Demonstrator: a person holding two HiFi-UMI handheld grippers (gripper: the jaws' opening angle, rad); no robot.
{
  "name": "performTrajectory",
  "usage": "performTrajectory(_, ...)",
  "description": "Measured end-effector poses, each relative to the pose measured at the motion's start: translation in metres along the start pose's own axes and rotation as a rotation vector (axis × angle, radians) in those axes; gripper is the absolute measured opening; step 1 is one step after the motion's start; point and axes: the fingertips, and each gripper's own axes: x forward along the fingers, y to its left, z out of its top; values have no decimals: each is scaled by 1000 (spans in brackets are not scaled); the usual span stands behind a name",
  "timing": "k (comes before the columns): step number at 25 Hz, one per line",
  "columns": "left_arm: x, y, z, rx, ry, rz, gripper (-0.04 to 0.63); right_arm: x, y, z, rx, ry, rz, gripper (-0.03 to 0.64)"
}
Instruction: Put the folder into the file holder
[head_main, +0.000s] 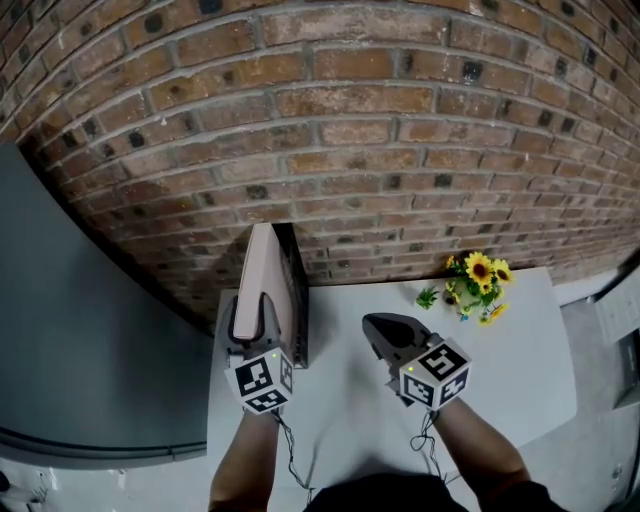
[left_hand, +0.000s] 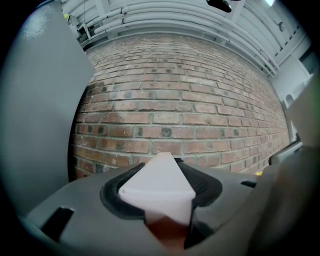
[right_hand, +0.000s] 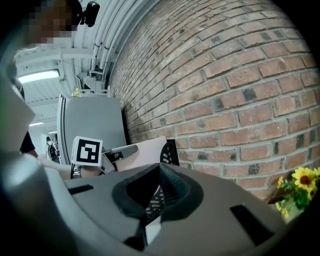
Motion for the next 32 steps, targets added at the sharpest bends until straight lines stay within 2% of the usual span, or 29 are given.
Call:
performTrajectory(7,-14,-3,12,37,-41,-23,226,-5,1,4,4,-33,4,3)
performTrajectory(12,-40,0,25,46,-57,-11,227,-10,7,8,-13,-37,14,3)
performTrajectory(19,-102,-3,46,76,-88,29,227,-26,27,16,-24,-59,85,3)
performTrajectory(23,-143,-15,46,68,-77,63,225,-47,40,19,-27,-78,140,3)
performTrajectory(25,-164,-24,44,62,-62,85,194,-59,45,20,-31,-84,171,3)
performTrajectory(29,-203,-48,47,52,-39,110,47,-87,55,22,-52,-87,219,3)
performTrajectory(32,-231,-76,47,38,-19,100,9,-114,62,20,-62,-94,251,3)
